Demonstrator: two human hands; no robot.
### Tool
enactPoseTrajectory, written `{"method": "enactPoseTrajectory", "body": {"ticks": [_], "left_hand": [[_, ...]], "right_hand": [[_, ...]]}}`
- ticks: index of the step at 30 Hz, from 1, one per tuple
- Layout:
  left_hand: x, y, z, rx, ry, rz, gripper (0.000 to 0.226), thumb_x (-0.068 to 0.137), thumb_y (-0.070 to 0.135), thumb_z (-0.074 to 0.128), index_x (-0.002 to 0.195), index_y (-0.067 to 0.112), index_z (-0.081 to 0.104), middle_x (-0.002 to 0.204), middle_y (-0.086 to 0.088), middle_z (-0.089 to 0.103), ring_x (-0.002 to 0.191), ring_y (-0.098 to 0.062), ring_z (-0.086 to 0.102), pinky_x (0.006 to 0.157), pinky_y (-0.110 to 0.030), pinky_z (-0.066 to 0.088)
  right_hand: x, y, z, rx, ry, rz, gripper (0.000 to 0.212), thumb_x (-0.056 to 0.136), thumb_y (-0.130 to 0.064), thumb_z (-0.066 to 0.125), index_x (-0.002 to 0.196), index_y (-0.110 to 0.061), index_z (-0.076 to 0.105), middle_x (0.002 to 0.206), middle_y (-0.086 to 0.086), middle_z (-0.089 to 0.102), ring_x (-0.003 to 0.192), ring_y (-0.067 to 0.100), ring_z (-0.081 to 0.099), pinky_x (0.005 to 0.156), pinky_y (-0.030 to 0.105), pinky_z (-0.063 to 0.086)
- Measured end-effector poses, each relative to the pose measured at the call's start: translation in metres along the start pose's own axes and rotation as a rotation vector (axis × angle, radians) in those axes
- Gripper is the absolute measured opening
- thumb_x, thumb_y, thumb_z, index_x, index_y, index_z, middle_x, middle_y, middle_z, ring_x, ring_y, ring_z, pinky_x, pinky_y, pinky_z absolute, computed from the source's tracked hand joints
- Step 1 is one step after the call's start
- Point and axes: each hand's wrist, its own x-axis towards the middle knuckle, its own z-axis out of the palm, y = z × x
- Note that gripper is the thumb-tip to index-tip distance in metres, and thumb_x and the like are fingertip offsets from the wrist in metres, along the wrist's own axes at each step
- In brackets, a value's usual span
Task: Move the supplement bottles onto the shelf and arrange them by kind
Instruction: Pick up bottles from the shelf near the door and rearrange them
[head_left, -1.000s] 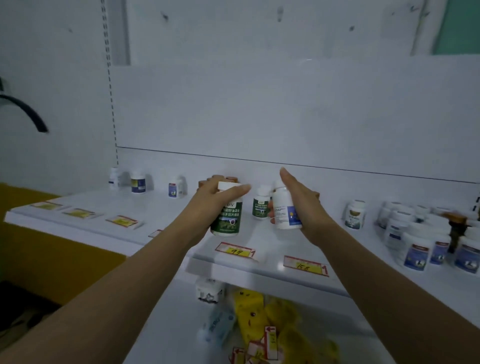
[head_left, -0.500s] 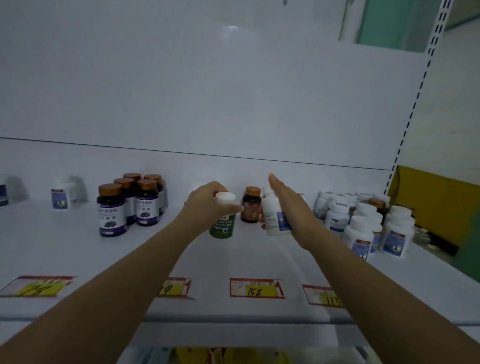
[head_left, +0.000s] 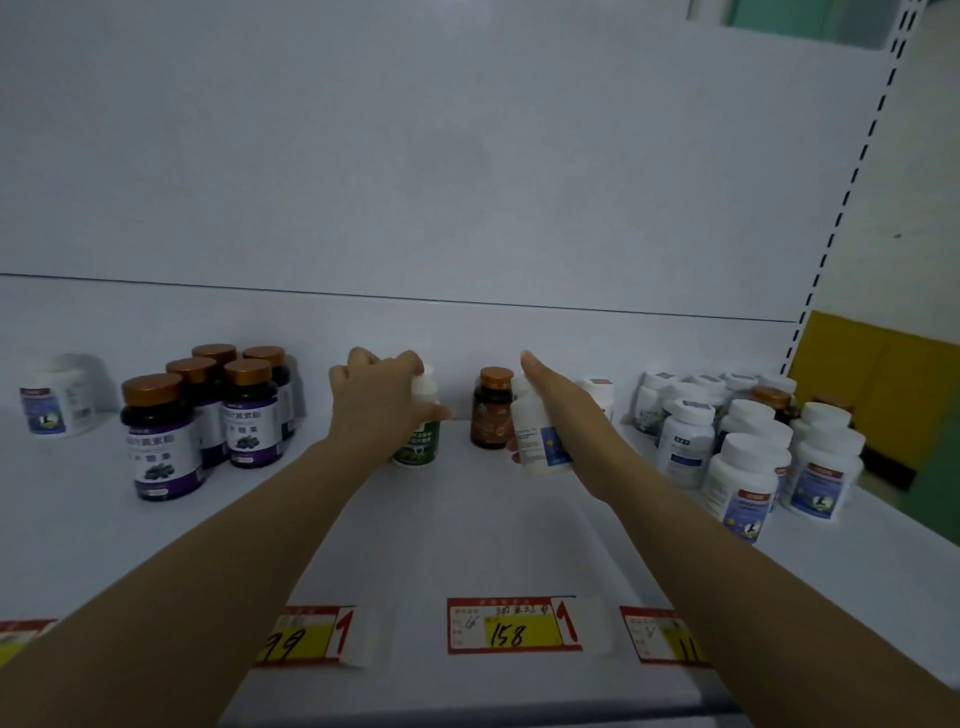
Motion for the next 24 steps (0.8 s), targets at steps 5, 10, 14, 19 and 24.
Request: {"method": "enactPoseTrajectory", "body": {"ticks": [5, 10, 14, 19, 24], "left_hand": [[0.003, -0.002, 0.003, 0.136, 0.1, 0.075, 0.048, 0.077, 0.054, 0.065, 0.116, 0.026, 0.062, 0.123, -0.004, 0.054, 0.116, -0.027, 0.038, 0.091, -0.036, 0.031], [0.0, -0.005, 0.0, 0.113, 0.109, 0.072, 0.052, 0.078, 0.058, 0.061, 0.12, 0.027, 0.06, 0.127, -0.004, 0.049, 0.118, -0.027, 0.037, 0.092, -0.037, 0.031], [-0.008, -0.015, -0.013, 0.079, 0.121, 0.077, 0.043, 0.087, 0.048, 0.055, 0.122, 0.023, 0.057, 0.127, -0.003, 0.051, 0.119, -0.026, 0.039, 0.093, -0.036, 0.032], [-0.02, -0.041, -0.044, 0.063, 0.092, 0.096, 0.034, 0.089, 0.036, 0.057, 0.115, 0.015, 0.059, 0.113, -0.007, 0.06, 0.105, -0.025, 0.053, 0.087, -0.035, 0.045], [-0.054, -0.08, -0.078, -0.022, -0.099, 0.05, 0.026, 0.088, 0.03, 0.059, 0.106, 0.011, 0.061, 0.102, -0.006, 0.065, 0.09, -0.02, 0.06, 0.084, -0.033, 0.053]], "right_hand": [[0.003, 0.0, 0.007, 0.01, 0.013, 0.011, 0.044, 0.084, -0.064, 0.051, 0.095, -0.022, 0.062, 0.082, 0.007, 0.068, 0.078, 0.027, 0.067, 0.084, 0.051, 0.057], [0.005, -0.001, 0.019, -0.01, -0.01, -0.046, 0.045, 0.087, -0.063, 0.048, 0.095, -0.02, 0.06, 0.078, 0.004, 0.069, 0.071, 0.021, 0.07, 0.076, 0.039, 0.06], [0.003, -0.009, 0.031, 0.004, -0.072, -0.085, 0.052, 0.088, -0.061, 0.048, 0.106, -0.013, 0.057, 0.07, 0.006, 0.069, 0.055, 0.017, 0.067, 0.06, 0.03, 0.059], [-0.01, -0.029, 0.059, -0.039, -0.06, -0.112, 0.059, 0.075, -0.074, 0.05, 0.1, -0.021, 0.061, 0.105, 0.016, 0.069, 0.09, 0.031, 0.07, 0.087, 0.049, 0.056], [-0.044, -0.054, 0.108, -0.002, -0.088, -0.104, 0.077, 0.071, -0.076, 0.055, 0.123, -0.019, 0.051, 0.112, 0.003, 0.06, 0.102, 0.021, 0.061, 0.098, 0.043, 0.05]]}}
